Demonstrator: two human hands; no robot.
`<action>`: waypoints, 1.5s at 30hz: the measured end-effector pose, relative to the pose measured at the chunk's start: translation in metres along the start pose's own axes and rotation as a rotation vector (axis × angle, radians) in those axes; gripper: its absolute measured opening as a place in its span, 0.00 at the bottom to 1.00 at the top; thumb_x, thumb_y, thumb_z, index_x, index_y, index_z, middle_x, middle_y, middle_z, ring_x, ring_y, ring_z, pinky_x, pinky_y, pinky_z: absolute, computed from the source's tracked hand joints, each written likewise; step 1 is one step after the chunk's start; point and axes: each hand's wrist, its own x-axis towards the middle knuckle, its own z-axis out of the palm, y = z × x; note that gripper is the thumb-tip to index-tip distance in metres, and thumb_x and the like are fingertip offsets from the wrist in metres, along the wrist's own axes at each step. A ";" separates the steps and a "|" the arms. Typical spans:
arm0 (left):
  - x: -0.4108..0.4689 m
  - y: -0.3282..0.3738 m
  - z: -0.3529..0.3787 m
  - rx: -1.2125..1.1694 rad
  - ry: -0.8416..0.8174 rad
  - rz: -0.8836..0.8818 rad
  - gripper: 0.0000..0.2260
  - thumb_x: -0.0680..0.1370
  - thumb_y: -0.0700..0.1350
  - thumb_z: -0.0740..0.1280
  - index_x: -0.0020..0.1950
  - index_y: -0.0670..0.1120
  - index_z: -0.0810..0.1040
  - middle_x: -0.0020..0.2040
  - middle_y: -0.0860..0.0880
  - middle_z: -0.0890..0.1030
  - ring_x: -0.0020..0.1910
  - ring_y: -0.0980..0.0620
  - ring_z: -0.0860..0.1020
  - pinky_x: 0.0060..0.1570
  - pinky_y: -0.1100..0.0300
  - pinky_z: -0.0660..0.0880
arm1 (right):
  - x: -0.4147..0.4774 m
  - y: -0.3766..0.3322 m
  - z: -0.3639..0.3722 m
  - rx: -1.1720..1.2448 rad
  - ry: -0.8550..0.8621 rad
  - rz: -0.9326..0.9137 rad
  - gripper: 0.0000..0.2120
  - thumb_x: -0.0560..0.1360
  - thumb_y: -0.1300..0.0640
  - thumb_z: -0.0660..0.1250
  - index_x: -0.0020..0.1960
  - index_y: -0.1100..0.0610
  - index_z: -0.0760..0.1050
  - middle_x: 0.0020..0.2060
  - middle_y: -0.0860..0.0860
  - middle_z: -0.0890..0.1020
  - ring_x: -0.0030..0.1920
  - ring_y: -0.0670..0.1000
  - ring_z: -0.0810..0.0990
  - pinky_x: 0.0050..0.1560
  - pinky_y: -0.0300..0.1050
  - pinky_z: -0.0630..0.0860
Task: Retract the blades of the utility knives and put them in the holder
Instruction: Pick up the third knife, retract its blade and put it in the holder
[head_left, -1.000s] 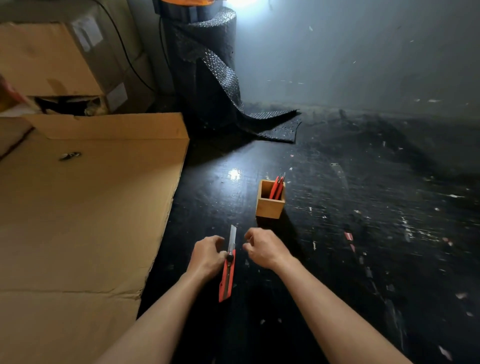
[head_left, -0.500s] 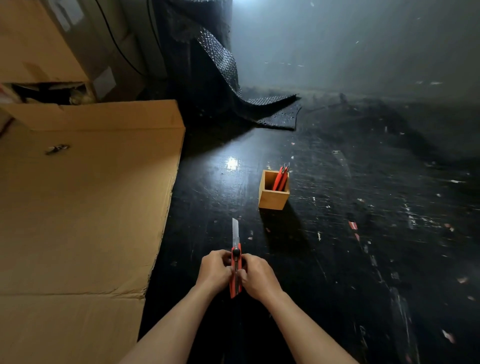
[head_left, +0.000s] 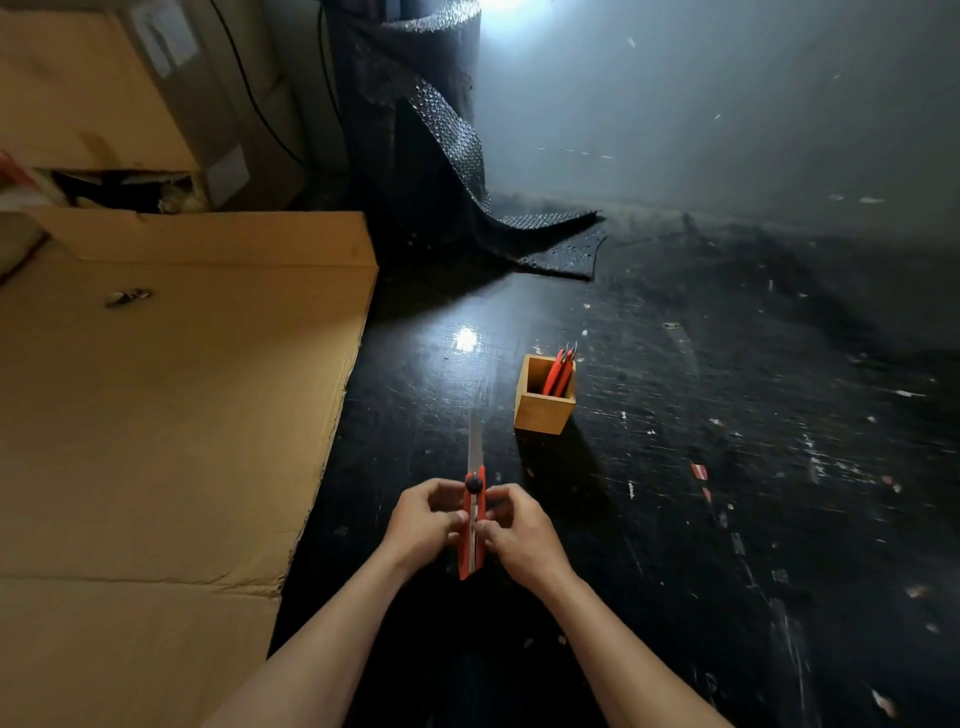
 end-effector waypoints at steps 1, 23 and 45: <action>-0.002 0.010 0.000 -0.019 -0.008 0.022 0.15 0.76 0.28 0.70 0.53 0.46 0.84 0.53 0.43 0.87 0.54 0.43 0.87 0.46 0.51 0.85 | 0.000 -0.004 -0.004 0.018 0.014 -0.026 0.11 0.76 0.60 0.72 0.54 0.48 0.77 0.47 0.49 0.85 0.46 0.44 0.86 0.47 0.49 0.86; -0.081 0.267 0.058 -0.206 -0.066 0.614 0.15 0.75 0.25 0.69 0.58 0.38 0.83 0.44 0.46 0.88 0.39 0.50 0.87 0.46 0.50 0.85 | -0.034 -0.206 -0.185 -0.108 0.472 -0.705 0.11 0.80 0.53 0.68 0.61 0.46 0.78 0.51 0.46 0.85 0.49 0.45 0.84 0.53 0.49 0.83; -0.094 0.298 0.066 -0.147 -0.149 0.733 0.17 0.77 0.27 0.69 0.65 0.36 0.81 0.50 0.43 0.88 0.42 0.49 0.89 0.39 0.58 0.85 | -0.053 -0.226 -0.216 -0.368 0.394 -0.737 0.06 0.79 0.52 0.69 0.55 0.51 0.81 0.54 0.49 0.84 0.51 0.50 0.83 0.47 0.33 0.75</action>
